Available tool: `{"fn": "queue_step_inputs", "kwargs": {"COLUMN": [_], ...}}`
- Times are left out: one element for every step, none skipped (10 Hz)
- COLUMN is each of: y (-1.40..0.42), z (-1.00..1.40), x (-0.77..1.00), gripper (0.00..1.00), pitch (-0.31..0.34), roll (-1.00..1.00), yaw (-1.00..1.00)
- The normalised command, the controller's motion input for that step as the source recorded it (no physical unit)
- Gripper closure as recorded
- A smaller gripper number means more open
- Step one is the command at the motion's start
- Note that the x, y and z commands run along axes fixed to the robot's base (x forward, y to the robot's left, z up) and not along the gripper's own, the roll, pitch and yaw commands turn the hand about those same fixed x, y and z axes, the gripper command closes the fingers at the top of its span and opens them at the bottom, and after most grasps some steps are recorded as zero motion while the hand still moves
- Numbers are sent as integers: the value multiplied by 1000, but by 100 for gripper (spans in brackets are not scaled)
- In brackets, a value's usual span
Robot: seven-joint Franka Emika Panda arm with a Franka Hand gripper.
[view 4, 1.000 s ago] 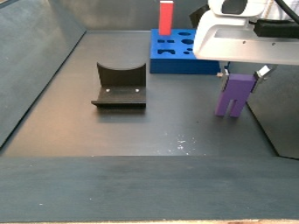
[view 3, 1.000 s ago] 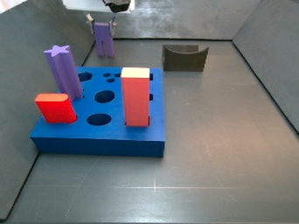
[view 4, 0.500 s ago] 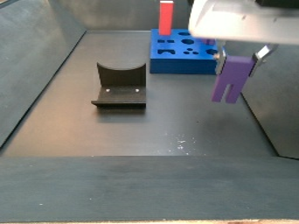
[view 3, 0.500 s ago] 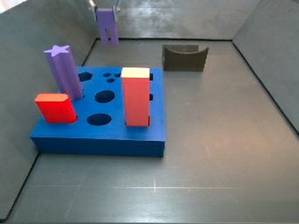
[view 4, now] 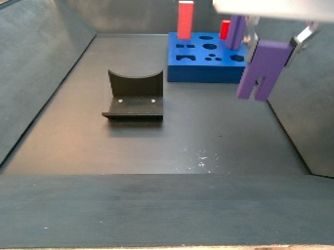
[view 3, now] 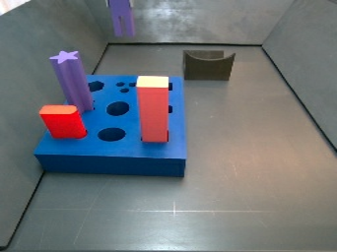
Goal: Pick up the double-square object. Move to above the board. Insert the double-square object.
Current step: Move to above the board.
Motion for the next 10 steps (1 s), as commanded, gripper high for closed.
{"fn": "queue_step_inputs", "kwargs": {"y": [62,55,50,43,39,21,17,9,3,-1], "z": [1000,1000,1000,1000,1000,872,784,604,469,331], "x": [23,17,15,5,0,-6,-6,-6,-4,-2], "gripper": [100,100,100,100,100,100,100,100,100,100], "pitch": [93,93,94,93,90,81,82,86,85,86], "roll": [63,72,76,77,74,57,57,63,66,69], "yaw": [11,17,21,24,21,19,18,21,19,20]}}
